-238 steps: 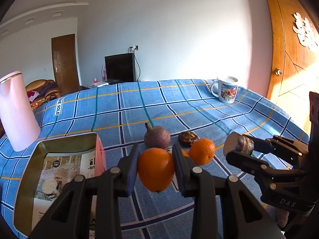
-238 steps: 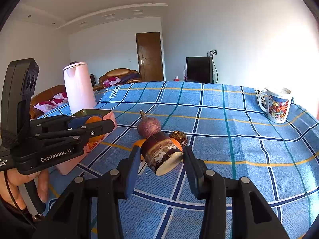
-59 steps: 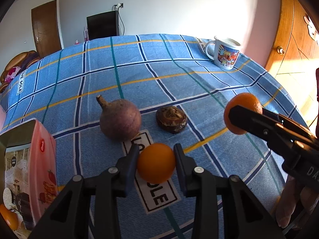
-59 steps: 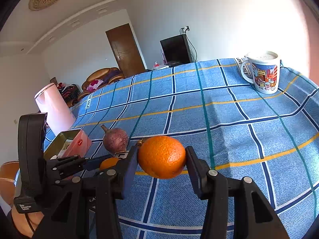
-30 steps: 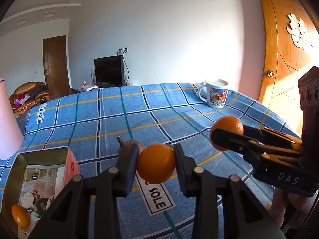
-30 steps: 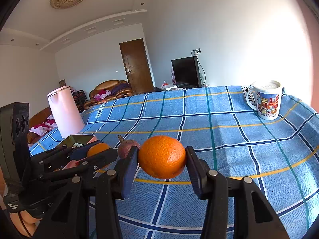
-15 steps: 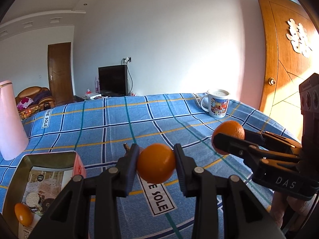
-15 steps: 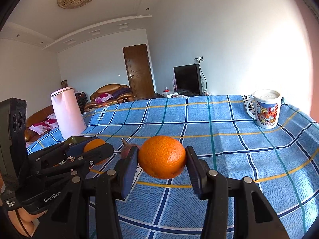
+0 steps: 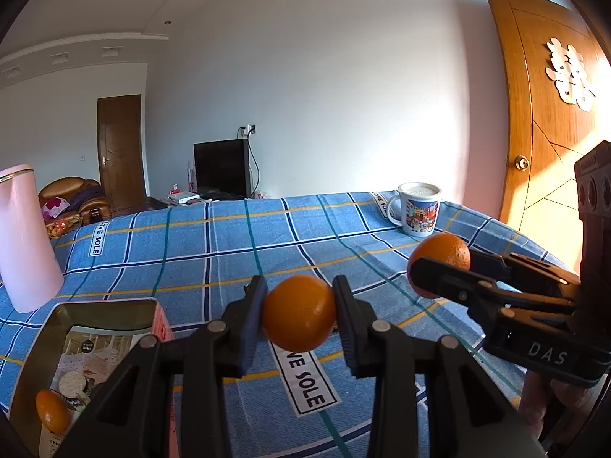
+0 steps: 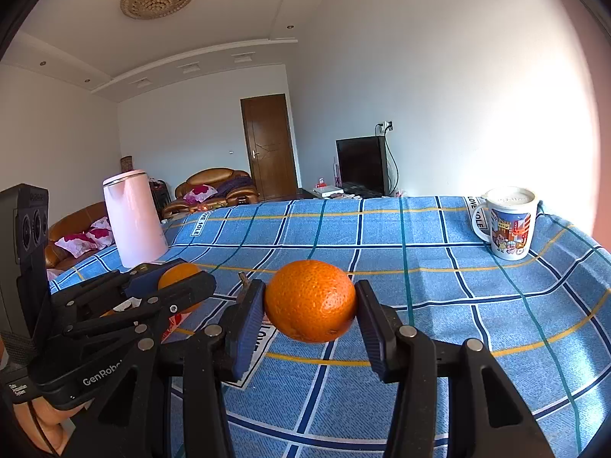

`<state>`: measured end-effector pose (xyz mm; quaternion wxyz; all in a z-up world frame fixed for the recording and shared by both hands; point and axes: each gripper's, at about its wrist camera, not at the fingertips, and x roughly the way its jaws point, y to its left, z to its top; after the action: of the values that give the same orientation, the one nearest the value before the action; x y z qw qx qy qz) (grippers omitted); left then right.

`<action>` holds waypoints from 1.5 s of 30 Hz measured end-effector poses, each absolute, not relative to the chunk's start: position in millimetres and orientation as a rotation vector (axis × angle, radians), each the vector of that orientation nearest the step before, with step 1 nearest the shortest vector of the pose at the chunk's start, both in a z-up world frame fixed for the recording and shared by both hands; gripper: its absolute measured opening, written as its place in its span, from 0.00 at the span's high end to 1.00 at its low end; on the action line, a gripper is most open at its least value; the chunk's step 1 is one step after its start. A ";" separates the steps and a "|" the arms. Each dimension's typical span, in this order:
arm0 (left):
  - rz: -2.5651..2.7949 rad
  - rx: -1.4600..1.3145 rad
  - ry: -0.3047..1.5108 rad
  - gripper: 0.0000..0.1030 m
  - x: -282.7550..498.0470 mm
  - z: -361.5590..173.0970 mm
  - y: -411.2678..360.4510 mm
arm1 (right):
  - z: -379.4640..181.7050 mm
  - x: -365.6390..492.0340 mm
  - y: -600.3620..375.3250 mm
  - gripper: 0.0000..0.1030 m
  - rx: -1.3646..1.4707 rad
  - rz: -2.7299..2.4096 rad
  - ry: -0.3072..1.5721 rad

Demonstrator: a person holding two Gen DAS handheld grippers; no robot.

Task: Organize fruits
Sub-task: 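Carry both oranges over the tin box with both tools, then open both tools to drop the oranges into the tin box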

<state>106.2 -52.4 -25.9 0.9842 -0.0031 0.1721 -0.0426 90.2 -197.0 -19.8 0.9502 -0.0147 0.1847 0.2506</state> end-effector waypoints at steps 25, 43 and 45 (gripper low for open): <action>0.136 -0.136 0.357 0.64 38.1 -23.4 74.2 | -15.3 65.6 -102.9 0.52 -0.111 0.743 0.412; 0.231 -0.190 0.503 0.64 26.8 -58.5 131.4 | -49.9 53.0 13.3 0.52 -0.315 0.921 0.584; 0.239 -0.187 0.508 0.63 27.1 -60.3 132.0 | -56.0 57.3 16.3 0.51 -0.334 0.909 0.616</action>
<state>27.1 132.0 -60.3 0.9565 -0.0923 0.2505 0.1180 57.3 16.3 -56.0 0.8399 -0.1580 0.2913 0.4299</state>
